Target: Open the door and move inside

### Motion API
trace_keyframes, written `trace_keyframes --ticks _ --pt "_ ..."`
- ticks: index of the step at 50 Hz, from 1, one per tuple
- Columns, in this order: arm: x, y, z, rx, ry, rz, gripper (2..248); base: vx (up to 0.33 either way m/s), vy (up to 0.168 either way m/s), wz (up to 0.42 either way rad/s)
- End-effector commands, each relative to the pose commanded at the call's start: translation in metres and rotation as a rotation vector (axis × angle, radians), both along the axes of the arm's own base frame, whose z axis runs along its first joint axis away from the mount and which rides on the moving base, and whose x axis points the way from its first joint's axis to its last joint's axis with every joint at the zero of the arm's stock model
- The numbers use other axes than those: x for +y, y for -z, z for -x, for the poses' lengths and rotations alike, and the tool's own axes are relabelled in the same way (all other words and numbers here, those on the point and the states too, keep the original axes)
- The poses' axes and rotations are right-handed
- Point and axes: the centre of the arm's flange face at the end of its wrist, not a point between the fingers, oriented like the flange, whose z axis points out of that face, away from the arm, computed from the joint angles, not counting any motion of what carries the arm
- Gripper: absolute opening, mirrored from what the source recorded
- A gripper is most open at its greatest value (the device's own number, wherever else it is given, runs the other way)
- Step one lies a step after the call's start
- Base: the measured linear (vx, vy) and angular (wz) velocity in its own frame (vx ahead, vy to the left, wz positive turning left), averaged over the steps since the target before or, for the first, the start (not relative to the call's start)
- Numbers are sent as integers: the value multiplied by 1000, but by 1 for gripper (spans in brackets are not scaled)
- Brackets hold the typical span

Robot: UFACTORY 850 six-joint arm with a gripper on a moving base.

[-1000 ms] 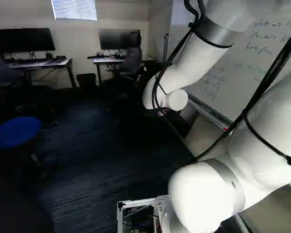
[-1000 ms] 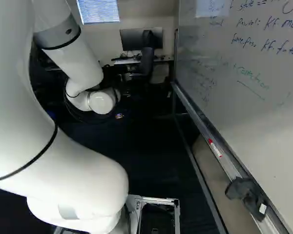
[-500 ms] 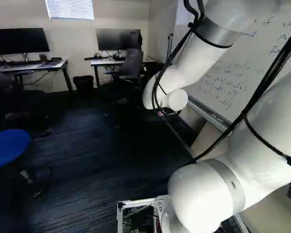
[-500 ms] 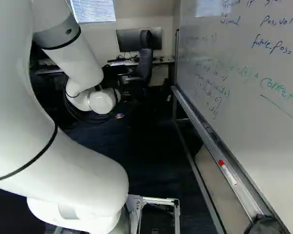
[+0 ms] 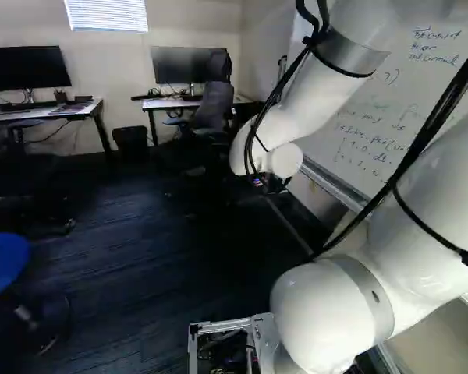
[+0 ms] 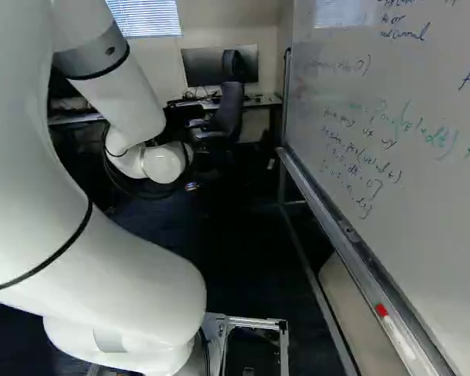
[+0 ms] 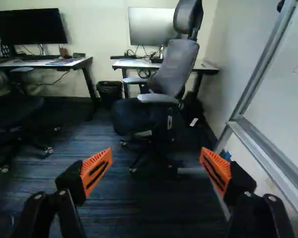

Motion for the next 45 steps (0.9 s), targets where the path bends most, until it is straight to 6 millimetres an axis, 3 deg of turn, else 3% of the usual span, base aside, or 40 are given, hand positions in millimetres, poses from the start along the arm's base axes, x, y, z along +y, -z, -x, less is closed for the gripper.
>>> trace_keyframes --ticks 15,45 --pt "0 0 0 0 0 0 247 242 36 -29" --pt "-2 3 3 2 6 -1 247 -3 0 -2"
